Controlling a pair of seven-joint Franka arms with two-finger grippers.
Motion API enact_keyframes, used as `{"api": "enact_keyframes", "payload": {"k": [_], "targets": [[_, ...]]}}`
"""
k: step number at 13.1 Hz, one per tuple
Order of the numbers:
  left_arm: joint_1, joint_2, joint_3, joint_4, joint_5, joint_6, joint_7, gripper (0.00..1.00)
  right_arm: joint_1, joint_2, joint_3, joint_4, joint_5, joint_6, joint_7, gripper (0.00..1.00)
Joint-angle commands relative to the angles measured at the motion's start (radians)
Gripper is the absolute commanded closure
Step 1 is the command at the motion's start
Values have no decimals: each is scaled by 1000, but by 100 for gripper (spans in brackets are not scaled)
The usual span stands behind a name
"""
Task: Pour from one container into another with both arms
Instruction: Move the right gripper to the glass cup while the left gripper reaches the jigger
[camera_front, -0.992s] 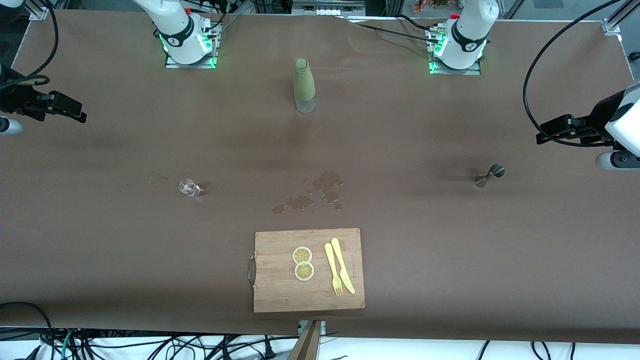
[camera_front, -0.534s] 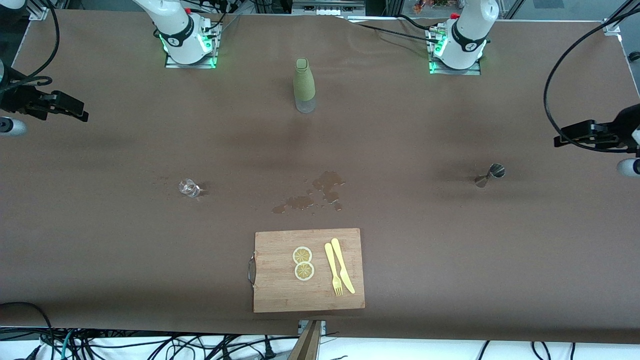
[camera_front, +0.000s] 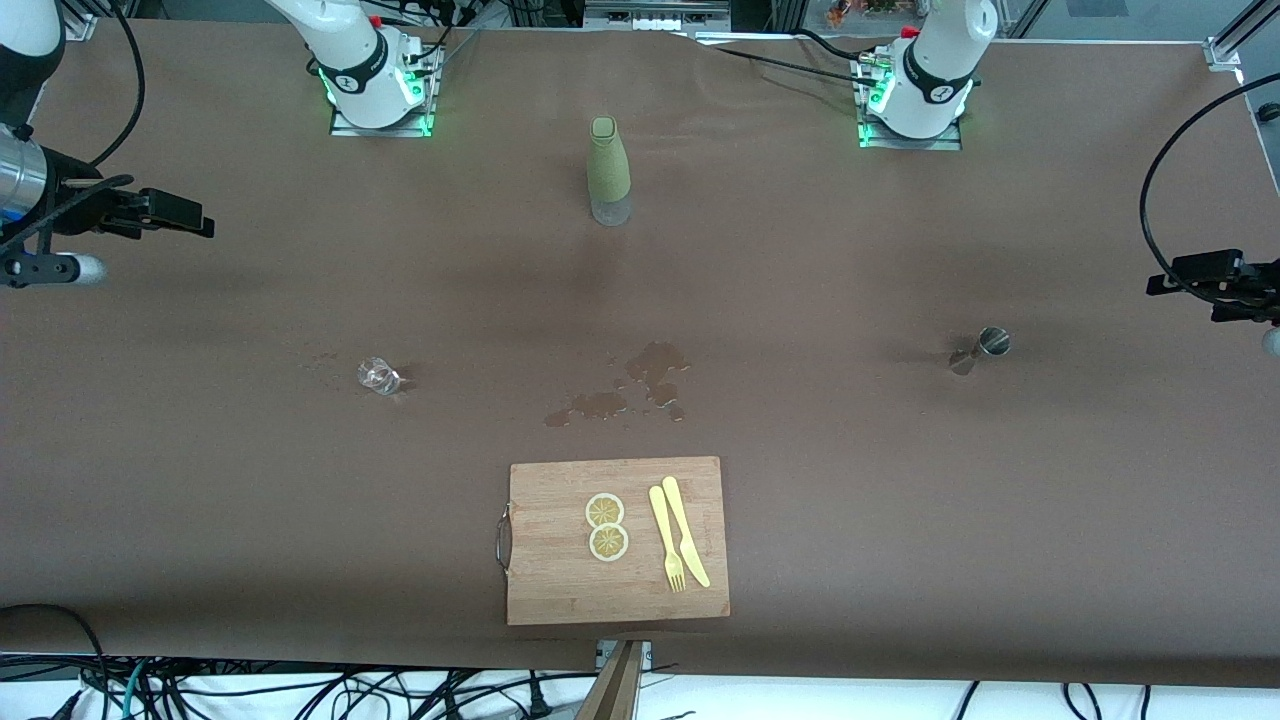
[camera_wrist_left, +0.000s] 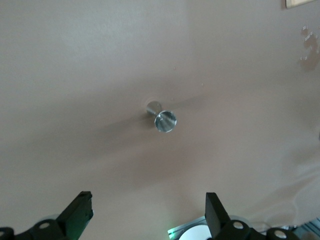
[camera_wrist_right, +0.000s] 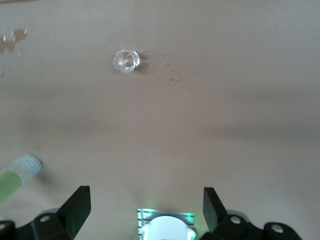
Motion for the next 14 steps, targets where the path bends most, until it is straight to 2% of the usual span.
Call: {"api": "enact_keyframes", "payload": {"k": [1,5,8,10,14], "targets": [[58,7,35,-46,-62,-6,206,0,-34,37,-5,5,34,-13,-250,0],[135,46,133,-135,-215,-37,537,0,-131,117,-9,4,192,-97,-622,0],[179,156,233,-195,-413,-147,779,0,-215,193,-9,4,278,-88,-920,0],[225,275,253,-201,-535,-209,988,0,-267,262,-11,4,365,-84,-1093,0],[271,407,253,-201,-638,-259,1415,0,-312,403,-11,4,513,-23,-1457,0]]}}
